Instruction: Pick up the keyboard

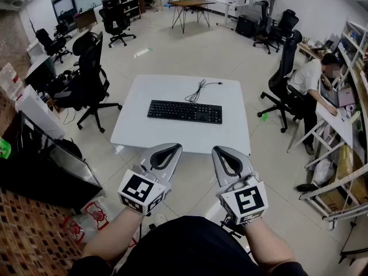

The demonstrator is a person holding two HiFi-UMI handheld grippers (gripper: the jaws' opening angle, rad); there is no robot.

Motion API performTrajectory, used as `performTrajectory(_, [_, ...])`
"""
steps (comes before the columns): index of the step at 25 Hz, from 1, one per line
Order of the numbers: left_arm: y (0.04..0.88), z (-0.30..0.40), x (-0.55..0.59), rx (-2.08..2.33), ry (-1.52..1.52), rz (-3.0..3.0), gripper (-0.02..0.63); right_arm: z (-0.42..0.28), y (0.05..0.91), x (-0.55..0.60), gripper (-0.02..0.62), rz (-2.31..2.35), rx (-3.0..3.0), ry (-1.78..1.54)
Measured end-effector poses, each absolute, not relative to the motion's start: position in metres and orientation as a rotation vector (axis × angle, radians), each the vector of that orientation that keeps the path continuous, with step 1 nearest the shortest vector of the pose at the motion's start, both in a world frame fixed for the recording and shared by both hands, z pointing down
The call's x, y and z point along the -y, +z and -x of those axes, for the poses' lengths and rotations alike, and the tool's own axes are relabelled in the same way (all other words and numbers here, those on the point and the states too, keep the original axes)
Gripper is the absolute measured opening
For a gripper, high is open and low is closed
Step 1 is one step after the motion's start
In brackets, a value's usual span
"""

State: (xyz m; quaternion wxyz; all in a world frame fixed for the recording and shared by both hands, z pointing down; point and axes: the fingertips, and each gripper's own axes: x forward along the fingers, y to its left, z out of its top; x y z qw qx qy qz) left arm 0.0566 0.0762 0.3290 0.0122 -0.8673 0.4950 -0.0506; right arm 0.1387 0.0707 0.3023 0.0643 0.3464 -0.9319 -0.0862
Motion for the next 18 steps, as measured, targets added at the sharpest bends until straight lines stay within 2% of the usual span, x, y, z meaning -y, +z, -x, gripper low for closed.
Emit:
performTrajectory(10, [0.345,-0.080,-0.068,-1.599,-0.176,2.761,0.006,-0.160,0.311,-0.067,0.002,-0.995,2.822,-0.237])
performTrajectory(18, [0.364,-0.052,-0.042,-1.690,-0.193,2.836,0.041,-0.155,0.319,-0.048,0.002,-0.996,2.818,-0.204])
